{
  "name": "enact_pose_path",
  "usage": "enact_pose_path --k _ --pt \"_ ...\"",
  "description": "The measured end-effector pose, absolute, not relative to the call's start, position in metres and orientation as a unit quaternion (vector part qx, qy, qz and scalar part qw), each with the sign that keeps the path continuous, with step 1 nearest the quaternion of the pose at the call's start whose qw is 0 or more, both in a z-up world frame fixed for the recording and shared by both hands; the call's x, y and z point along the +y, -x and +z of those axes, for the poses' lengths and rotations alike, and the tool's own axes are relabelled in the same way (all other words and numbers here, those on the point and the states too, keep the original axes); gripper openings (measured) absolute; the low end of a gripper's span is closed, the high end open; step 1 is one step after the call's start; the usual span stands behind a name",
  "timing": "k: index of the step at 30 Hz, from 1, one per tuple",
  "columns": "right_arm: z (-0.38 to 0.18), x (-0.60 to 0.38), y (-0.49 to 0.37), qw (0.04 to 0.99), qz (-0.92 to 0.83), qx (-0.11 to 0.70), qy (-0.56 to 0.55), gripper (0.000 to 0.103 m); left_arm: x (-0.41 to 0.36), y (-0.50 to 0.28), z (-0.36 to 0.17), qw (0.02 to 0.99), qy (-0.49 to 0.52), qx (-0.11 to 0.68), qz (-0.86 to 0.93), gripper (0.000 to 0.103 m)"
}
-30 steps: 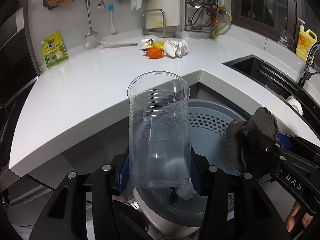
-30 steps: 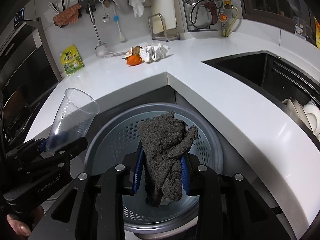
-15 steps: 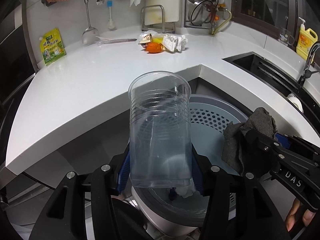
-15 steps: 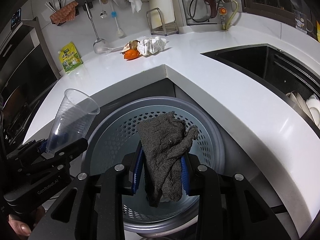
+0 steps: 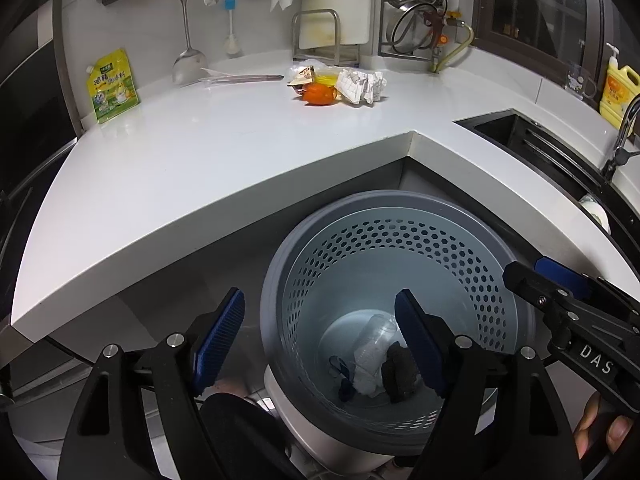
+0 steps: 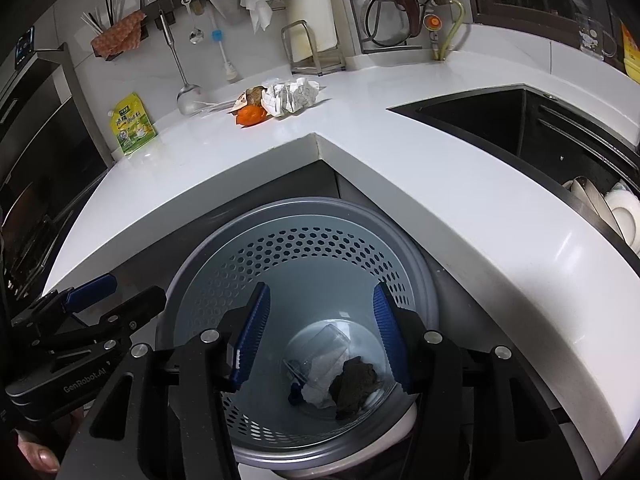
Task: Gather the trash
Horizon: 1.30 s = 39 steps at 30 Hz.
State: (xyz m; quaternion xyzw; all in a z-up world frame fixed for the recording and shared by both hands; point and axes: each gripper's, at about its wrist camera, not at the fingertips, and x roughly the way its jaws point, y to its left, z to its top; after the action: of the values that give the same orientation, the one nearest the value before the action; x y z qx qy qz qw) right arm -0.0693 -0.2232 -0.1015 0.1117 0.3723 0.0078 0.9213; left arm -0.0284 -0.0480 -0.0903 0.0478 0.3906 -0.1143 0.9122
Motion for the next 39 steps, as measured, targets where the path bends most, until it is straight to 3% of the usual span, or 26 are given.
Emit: enact_pose_path --k 17,27,39 --pt "-0.085 -0.222 0.071 0.93 0.009 0.35 -0.112 0.056 -0.041 0.028 -0.073 0.918 -0.037 0.374 -0.124 0.078" --pt "-0.067 -0.224 0.049 0.937 0.006 0.331 -0.108 0.064 -0.032 0.014 -0.043 0.933 -0.024 0.337 -0.124 0.09" --pt "-0.044 -0.229 -0.009 0.945 0.006 0.315 -0.088 0.071 -0.021 -0.035 -0.017 0.944 -0.018 0.31 -0.111 0.094"
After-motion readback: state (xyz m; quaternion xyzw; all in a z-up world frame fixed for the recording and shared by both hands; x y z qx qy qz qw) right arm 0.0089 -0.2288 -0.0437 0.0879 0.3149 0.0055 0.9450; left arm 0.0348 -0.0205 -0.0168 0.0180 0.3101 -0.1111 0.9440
